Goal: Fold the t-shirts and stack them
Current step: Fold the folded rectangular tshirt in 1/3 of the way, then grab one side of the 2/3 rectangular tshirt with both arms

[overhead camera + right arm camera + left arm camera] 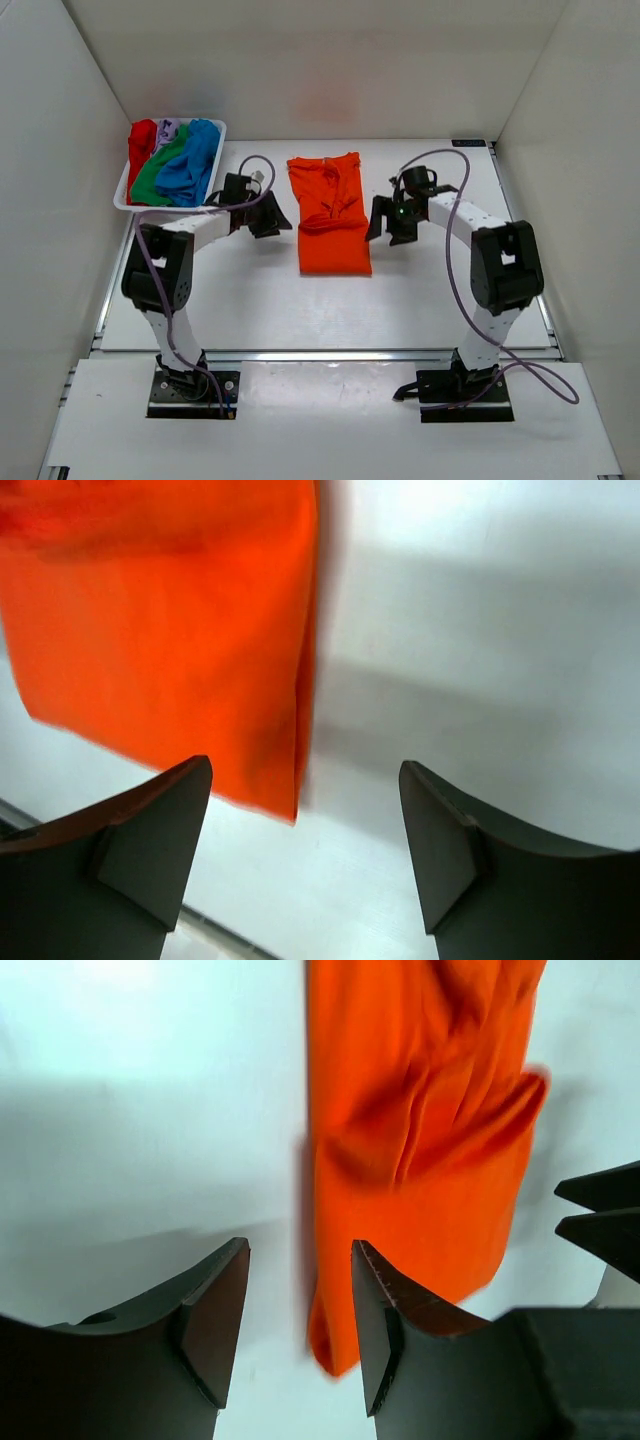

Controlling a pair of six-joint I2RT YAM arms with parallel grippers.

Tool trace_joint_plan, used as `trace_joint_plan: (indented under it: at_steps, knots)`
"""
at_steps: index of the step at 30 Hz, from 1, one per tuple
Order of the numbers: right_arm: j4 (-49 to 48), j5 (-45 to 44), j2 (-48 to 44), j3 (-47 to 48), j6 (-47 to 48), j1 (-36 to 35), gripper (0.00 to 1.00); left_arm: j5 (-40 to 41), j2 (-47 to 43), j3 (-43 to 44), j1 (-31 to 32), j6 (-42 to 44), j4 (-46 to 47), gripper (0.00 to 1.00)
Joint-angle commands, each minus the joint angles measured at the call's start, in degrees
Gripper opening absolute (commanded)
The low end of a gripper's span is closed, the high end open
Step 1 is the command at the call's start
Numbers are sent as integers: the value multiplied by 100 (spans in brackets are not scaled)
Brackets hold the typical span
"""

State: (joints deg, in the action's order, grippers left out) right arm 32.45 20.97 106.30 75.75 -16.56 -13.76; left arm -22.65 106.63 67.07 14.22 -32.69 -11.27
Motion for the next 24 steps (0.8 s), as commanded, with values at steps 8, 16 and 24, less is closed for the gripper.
trace_joint_plan:
  at_steps: [8,16,24]
  knots:
    - [-2295,-541,-1735,-2801,-1868,-777,67,1034,-1681,-2786,1336,-1634,1873,56]
    - [-2744,-314,-1016,-2618,-2054,-822,37,1606,-1242,-2400,1567,-1952,2058,43]
    - [-1848,-120,-1550,-1968,-1623,-734,0,1193,-1942,-2076,1435,-1513,1489,0]
